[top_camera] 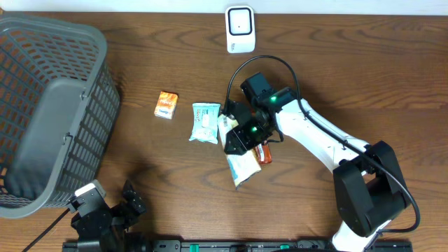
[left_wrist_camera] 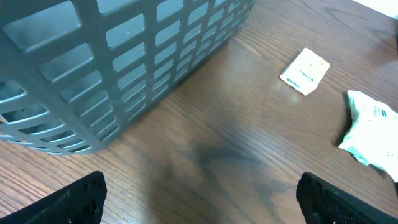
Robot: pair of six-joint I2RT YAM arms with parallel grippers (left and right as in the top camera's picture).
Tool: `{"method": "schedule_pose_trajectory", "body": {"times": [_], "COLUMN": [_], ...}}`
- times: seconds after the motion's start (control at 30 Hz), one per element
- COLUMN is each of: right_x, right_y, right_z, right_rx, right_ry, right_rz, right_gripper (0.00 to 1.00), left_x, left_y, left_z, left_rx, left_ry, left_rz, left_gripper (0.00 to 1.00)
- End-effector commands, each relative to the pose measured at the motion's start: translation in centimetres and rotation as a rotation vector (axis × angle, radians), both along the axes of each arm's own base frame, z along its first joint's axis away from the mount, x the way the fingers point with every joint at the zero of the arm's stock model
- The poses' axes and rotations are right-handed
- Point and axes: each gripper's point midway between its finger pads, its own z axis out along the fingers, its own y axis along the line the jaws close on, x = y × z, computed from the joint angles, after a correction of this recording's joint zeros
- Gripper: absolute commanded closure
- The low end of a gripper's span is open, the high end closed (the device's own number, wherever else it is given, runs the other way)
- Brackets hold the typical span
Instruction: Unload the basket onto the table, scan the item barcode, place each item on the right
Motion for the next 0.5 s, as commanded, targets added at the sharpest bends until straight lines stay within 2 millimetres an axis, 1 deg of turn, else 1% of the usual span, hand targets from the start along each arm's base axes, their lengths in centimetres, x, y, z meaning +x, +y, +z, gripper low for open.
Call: {"method": "schedule_pose_trajectory", "body": {"times": [0.0, 0.03, 0.07, 0.1, 0.17, 0.23, 0.3, 0.37, 0.47], "right_x": [-0.8, -0.8, -0.8, -0.7, -0.3, 0.5, 1.8, 2.8, 3.5], "right_y": [-0.4, -0.5, -0.7, -0.7, -0.8, -1.1, -1.8, -2.5, -3.2], "right_z": [-0.2, -0.3, -0.4, -0.5, -0.3, 0.1, 0.8, 1.9, 4.2], "right_rx": [-0.005, -0.011, -0.023, -0.028, -0.033, -0.052, -0.094, -0.131, -0.159], "right_ry": [0.007, 0.007, 0.004, -0.002, -0.019, -0.054, -0.114, -0.177, -0.265], "right_rz": [0.005, 0.004, 0.002, 0.001, -0.003, -0.014, -0.024, -0.015, 0.044], "right_gripper": [0.75, 0.81, 0.91, 0.98, 0.99, 0.99, 0.99, 0.99, 0.99], "left_x": [0.0, 0.0, 0.0, 0.0, 0.0, 0.0, 0.0, 0.0, 0.0], "left_y": [0.1, 0.1, 0.1, 0.1, 0.1, 0.1, 0.1, 0.1, 0.1], "left_z": [0.0, 0.0, 0.0, 0.0, 0.0, 0.0, 0.0, 0.0, 0.0], "left_rx": [0.002, 0.002, 0.002, 0.002, 0.002, 0.002, 0.002, 0.002, 0.002], "left_ry": [-0.001, -0.001, -0.001, -0.001, -0.001, -0.001, -0.001, -0.001, -0.001], "left_rz": [0.009, 0.009, 0.009, 0.009, 0.009, 0.009, 0.009, 0.009, 0.009], "left_gripper": [0.02, 0.02, 0.02, 0.02, 0.02, 0.02, 0.02, 0.02, 0.02]}}
